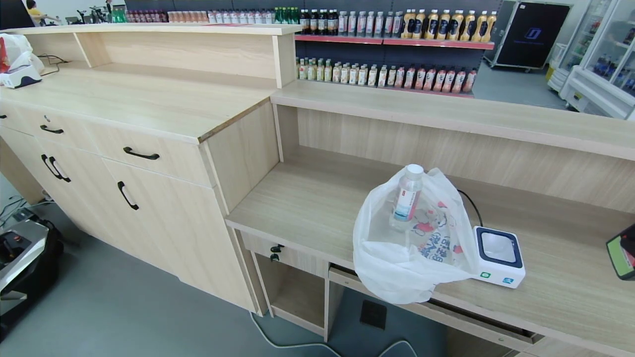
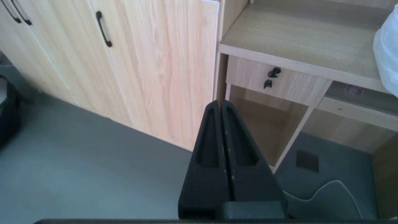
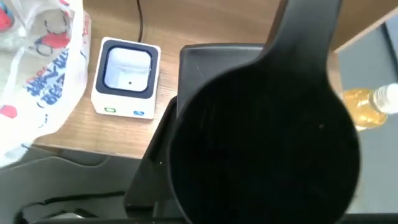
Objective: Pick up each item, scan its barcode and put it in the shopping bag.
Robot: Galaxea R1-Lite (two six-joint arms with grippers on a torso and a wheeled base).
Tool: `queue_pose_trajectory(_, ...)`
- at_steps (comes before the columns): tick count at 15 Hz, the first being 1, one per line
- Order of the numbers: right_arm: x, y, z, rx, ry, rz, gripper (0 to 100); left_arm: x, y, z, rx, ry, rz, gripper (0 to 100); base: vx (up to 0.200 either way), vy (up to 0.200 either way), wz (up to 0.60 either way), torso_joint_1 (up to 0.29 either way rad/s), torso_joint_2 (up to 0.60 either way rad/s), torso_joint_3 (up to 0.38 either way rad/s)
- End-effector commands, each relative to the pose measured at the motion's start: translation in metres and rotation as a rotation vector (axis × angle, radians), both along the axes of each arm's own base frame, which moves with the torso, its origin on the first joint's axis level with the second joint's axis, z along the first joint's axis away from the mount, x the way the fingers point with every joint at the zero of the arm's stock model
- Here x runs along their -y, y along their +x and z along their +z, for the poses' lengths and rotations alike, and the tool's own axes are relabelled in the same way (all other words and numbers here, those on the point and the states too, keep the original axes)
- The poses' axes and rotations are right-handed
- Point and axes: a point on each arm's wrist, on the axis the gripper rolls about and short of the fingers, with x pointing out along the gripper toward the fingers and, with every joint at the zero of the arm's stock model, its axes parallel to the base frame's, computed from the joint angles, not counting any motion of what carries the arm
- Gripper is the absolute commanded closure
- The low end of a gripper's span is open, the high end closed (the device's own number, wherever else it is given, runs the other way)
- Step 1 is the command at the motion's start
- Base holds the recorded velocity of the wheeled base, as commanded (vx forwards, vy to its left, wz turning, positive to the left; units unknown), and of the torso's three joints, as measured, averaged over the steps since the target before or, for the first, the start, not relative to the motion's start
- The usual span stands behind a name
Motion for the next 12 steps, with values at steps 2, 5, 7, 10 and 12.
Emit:
queue_pose_trajectory(2, -0.005, -0.004, 0.002, 0.033, 0.036, -0.019, 100, 0.000, 0.000, 0.000, 0.000, 0.000, 0.001, 100, 0.000, 0.000, 0.60, 0.000, 0.00, 0.005)
queue_pose_trajectory(5, -0.009, -0.001, 0.006, 0.066, 0.075, -0.007, 100, 0.000, 0.000, 0.000, 0.000, 0.000, 0.001, 100, 0.000, 0.000, 0.60, 0.001, 0.00, 0.004)
queue_pose_trajectory(7, -0.014, 0.003, 0.012, 0.133, 0.303, 0.144, 100, 0.000, 0.000, 0.000, 0.000, 0.000, 0.001, 100, 0.000, 0.000, 0.30, -0.001, 0.00, 0.001)
queue_pose_trajectory(10, 0.008, 0.017, 0.005, 0.110, 0.576, 0.222, 100, 0.000, 0.000, 0.000, 0.000, 0.000, 0.001, 100, 0.000, 0.000, 0.00, 0.000, 0.00, 0.000)
queue_pose_trajectory(12, 0.029, 0.029, -0.006, 0.079, 0.626, 0.112, 100, 0.000, 0.000, 0.000, 0.000, 0.000, 0.001, 100, 0.000, 0.000, 0.00, 0.000, 0.00, 0.000)
